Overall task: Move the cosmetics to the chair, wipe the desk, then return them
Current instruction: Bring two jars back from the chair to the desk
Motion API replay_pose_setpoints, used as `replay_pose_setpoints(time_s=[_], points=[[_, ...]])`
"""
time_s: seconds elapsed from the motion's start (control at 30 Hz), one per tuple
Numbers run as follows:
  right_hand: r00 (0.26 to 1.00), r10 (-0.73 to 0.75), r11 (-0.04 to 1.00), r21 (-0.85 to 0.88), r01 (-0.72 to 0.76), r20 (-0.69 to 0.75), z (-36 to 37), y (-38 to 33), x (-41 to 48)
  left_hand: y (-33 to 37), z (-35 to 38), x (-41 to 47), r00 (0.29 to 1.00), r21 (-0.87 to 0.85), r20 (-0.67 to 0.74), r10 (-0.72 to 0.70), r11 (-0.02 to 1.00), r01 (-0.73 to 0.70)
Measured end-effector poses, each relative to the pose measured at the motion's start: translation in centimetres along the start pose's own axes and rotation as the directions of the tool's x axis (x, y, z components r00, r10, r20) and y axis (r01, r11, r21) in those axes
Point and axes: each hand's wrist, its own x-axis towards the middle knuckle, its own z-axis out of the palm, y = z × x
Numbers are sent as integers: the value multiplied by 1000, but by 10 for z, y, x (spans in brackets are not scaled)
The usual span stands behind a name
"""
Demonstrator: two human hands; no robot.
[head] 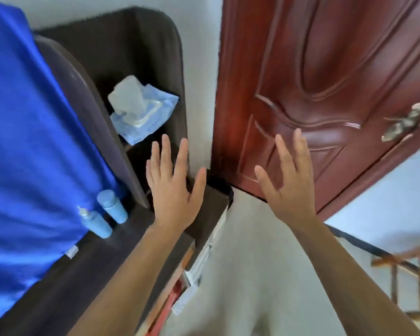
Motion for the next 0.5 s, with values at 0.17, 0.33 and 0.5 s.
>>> replay_pose_setpoints(time_s=[0.17, 0.33, 0.5], points=[[976, 130, 982, -114, -152, -176, -115, 79, -33, 126, 37, 3, 970, -98, 75, 231, 970, -223], [931, 202, 943, -196, -269, -305, -239, 163, -96, 265, 82, -34, 929, -224, 103, 356, 918, -327], [893, 294, 881, -265, -392, -341, -364, 249, -180, 414, 135, -100, 894, -349, 166, 416, 873, -341]])
